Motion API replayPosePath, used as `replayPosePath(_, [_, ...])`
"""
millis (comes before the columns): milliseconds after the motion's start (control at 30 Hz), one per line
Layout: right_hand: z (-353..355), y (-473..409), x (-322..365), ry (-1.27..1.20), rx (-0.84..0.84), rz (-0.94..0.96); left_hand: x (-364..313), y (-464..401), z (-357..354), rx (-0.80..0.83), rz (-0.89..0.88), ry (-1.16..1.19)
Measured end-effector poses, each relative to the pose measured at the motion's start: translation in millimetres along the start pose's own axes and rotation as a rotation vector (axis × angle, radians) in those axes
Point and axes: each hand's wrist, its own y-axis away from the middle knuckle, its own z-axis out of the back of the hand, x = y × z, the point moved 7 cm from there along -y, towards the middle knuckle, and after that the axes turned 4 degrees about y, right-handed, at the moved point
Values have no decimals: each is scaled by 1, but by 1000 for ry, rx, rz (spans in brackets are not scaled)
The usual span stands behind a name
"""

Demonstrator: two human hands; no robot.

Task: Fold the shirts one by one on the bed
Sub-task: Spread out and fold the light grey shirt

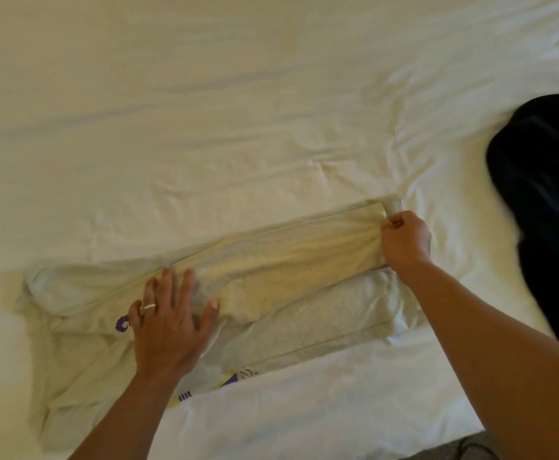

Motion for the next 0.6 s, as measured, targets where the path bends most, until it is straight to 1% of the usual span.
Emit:
replayPosePath(167, [5, -3, -6, -15, -44, 33, -3, -4, -9, 32, -115, -16])
replayPosePath(367, [2, -6, -10, 35, -56, 85, 8, -5, -19, 88, -191, 3])
replayPosePath(433, [2, -4, -7, 142, -84, 107, 11, -6, -23, 110, -202, 19])
replayPosePath(500, [1, 5, 0, 385, -156, 166, 14, -7, -25, 122, -204, 38])
replayPosePath(567, [-7, 26, 12, 531, -206, 299, 13, -6, -27, 124, -200, 52])
replayPosePath(600, [-18, 41, 21, 563, -167, 399, 12, -6, -27, 117, -198, 57])
